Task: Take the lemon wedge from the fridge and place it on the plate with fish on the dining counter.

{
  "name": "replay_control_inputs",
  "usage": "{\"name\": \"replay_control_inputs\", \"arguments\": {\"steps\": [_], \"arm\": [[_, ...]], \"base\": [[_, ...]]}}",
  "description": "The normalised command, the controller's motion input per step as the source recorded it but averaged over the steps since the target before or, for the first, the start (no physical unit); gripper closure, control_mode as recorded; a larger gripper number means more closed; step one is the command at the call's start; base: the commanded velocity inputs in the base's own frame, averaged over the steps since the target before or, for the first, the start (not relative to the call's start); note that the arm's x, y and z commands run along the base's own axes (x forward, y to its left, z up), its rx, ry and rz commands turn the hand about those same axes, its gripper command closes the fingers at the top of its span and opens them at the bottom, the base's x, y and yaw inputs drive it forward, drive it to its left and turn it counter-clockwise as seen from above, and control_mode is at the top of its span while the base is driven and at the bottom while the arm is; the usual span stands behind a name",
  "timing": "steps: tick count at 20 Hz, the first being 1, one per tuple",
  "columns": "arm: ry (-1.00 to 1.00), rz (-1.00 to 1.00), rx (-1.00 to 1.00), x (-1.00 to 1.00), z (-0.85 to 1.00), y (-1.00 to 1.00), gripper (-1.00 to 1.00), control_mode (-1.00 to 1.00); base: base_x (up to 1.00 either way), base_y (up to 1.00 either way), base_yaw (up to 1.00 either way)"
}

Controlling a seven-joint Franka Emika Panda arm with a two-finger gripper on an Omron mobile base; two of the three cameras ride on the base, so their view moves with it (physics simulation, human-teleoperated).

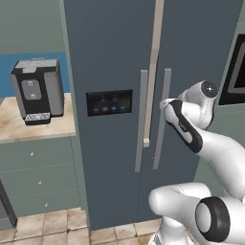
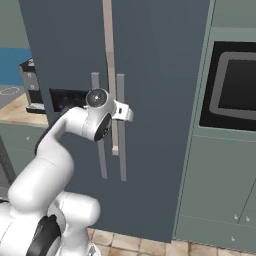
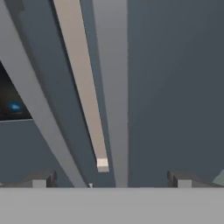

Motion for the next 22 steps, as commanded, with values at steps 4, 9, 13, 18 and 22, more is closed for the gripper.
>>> {"name": "replay_control_inputs", "arguments": {"steps": [4, 9, 13, 18, 22], "arm": [[0.03, 0.00, 0.00, 0.60, -0.04, 0.00, -1.00, -1.00], [0.00, 0.00, 0.00, 0.44, -0.06, 0.00, -1.00, -1.00], [0.00, 0.00, -0.01, 0.16, -0.24, -0.01, -1.00, -1.00], [0.00, 0.00, 0.00, 0.14, -0.35, -0.05, -1.00, -1.00], [0.00, 0.00, 0.00, 0.26, -0.24, -0.09, -1.00, -1.00]], "base": [[0.00, 0.00, 0.00], [0.00, 0.00, 0.00], [0.00, 0.00, 0.00], [0.00, 0.00, 0.00], [0.00, 0.00, 0.00]]}}
